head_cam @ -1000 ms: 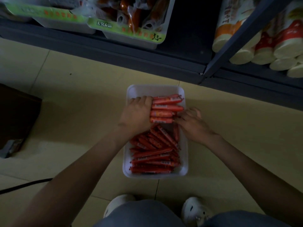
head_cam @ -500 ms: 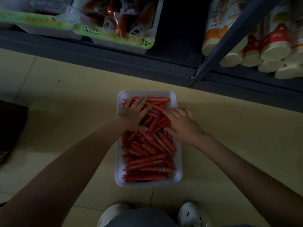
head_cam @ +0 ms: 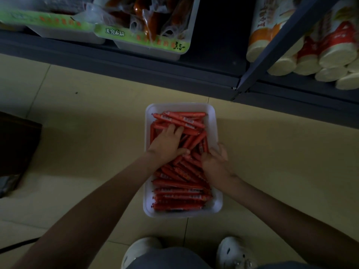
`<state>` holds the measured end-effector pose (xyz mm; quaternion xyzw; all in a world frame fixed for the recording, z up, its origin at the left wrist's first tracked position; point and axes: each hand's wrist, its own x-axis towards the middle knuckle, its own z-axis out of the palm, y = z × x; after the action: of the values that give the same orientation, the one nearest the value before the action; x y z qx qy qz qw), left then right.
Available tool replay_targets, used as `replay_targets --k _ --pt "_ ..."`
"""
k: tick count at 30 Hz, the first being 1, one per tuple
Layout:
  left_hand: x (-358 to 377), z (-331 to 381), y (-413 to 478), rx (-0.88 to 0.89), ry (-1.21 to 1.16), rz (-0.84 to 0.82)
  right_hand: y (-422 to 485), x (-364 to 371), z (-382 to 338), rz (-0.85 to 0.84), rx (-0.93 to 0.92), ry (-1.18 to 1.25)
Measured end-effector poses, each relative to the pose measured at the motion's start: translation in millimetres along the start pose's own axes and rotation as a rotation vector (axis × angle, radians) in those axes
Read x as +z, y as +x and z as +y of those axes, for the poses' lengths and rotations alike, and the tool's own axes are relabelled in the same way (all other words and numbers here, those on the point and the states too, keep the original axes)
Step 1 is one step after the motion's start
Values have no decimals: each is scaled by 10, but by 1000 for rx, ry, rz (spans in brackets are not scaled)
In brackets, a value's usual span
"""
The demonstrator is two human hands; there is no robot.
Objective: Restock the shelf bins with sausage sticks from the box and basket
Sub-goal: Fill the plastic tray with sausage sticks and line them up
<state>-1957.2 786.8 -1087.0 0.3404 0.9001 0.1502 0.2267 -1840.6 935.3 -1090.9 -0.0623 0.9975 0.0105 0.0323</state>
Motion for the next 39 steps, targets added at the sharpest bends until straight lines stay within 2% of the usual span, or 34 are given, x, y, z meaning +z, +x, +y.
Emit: replay_targets --k 2,4,7,10,13,16,19,21,23,26,30,32,36,39 --pt "-49 -39 5 55 -146 -7 10 -132 114 51 -91 19" --pt "-87 -111 -5 77 -132 49 -35 -154 243 45 -108 16" --pt "-91 -224 -65 89 -12 133 -50 -224 263 167 -169 61" --pt "-113 -379 -122 76 237 286 188 -228 185 266 -179 -2" --pt "-77 -574 -170 -40 384 283 508 -68 154 144 -122 -103" --pt "-5 -633 -203 -76 364 196 738 66 150 -132 -250 -111" --pt "-20 -651 -198 16 375 202 902 -4 108 -253 -296 -30" --pt "-47 -677 -206 94 432 216 934 -46 79 -277 -230 36" --pt "-36 -674 -213 212 470 223 918 -28 75 -374 -141 109" --pt "-7 -631 -195 302 432 240 908 12 115 -357 -107 119" --pt "-48 -625 -197 128 396 199 1006 -72 121 -307 -92 214" --pt "-72 -613 -217 117 375 206 975 -154 105 -265 -104 236" --pt "-153 -620 -266 227 334 305 791 -339 121 -269 -31 465" --pt "-255 -630 -315 274 293 386 784 -472 125 -202 7 585"
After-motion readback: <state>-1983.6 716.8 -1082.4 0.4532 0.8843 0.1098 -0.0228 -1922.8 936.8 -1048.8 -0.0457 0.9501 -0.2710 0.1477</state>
